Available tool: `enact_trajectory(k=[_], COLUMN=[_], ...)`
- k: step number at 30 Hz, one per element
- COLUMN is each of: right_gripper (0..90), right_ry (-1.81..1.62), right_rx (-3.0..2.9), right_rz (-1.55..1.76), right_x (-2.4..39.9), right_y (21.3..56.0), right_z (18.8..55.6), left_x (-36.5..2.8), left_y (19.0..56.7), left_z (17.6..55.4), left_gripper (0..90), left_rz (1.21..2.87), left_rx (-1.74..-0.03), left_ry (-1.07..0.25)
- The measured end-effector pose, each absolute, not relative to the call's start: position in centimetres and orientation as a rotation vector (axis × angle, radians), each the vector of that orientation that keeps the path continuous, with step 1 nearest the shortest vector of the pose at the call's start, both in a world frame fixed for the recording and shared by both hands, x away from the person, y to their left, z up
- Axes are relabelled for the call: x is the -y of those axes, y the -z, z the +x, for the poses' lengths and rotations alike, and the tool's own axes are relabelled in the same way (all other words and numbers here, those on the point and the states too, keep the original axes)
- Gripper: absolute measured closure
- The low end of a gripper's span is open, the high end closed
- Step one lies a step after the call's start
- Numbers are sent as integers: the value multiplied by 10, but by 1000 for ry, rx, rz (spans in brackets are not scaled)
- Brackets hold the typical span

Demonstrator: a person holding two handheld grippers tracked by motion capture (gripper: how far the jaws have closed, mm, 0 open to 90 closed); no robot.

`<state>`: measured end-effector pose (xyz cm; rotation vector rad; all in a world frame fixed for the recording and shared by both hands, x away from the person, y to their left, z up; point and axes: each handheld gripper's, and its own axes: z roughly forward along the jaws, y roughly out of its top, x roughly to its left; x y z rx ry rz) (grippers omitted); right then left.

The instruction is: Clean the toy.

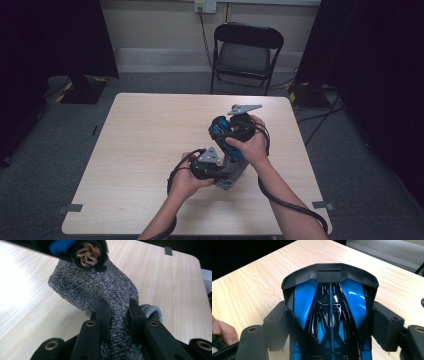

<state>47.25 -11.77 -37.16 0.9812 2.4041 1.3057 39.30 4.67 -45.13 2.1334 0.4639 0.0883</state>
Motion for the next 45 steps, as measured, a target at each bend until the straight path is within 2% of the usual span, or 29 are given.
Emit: enact_trajectory(k=[11,19,28,45], right_gripper=[253,253,253,253], right_ry=[-1333,-1340,-1319,-1273], right_rx=[-2387,-2426,-2462,-2475], right_rz=[962,899,880,862], right_x=[131,133,132,128], right_y=[364,374,392,405], right_z=[465,447,436,431], left_x=[-88,-111,-111,-101], left_y=[443,432,431,426], left_z=[403,416,420,420], left_gripper=[749,748,748,749], left_rz=[2116,2091,2087,2078], left_rx=[-586,-662,-676,-639], left_ry=[-160,-226,-243,-239])
